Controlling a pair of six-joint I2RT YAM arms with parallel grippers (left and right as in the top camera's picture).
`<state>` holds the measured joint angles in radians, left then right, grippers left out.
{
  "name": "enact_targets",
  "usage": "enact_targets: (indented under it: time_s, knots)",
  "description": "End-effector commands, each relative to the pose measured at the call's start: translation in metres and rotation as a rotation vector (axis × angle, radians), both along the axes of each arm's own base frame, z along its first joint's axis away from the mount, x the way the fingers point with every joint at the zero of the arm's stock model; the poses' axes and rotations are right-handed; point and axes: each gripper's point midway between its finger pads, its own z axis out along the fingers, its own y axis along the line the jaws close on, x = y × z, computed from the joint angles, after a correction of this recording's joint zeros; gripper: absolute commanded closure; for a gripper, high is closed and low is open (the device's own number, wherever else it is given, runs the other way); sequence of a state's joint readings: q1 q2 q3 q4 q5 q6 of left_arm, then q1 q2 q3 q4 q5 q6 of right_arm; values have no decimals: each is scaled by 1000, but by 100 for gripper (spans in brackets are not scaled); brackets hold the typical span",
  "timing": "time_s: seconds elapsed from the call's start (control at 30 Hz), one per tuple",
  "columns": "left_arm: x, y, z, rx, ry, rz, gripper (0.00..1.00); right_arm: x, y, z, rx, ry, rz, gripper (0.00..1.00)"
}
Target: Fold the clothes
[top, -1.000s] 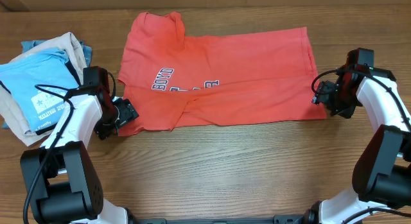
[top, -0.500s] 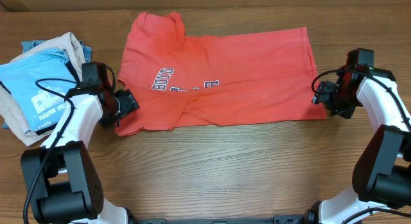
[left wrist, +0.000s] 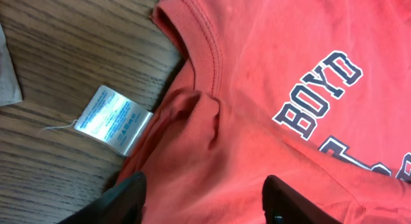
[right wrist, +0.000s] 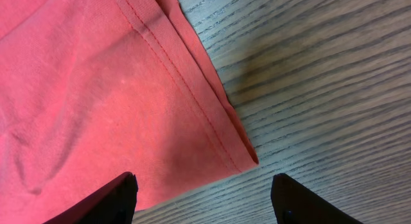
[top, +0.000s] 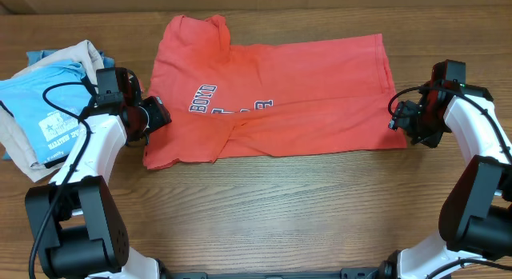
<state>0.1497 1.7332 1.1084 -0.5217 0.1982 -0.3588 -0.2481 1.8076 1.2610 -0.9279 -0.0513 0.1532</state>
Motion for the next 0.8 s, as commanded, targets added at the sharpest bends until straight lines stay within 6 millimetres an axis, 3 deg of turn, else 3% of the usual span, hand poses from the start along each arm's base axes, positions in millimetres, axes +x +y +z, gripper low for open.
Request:
enact_targets:
  time_s: [0.0, 0.2, 0.27, 0.4, 0.67, 0.77]
  knots:
    - [-5, 0, -13, 29, 32, -19, 38, -1, -1, -2, -4, 7, -6, 29]
    - [-5, -1, -30, 16, 64, -23, 40, -2, -1, -2, -3, 8, -6, 29]
    - [-7, -4, -37, -1, 83, -29, 47, -2, -1, -2, -3, 9, -6, 30]
    - [-2, -11, -35, -38, 59, -45, 71, -2, -1, -3, -3, 10, -6, 30]
    - [8, -13, -19, -52, 3, -54, 84, -2, -1, -3, -3, 10, -6, 30]
    - [13, -12, -12, -48, -21, -55, 94, -1, -1, -2, -4, 7, -6, 29]
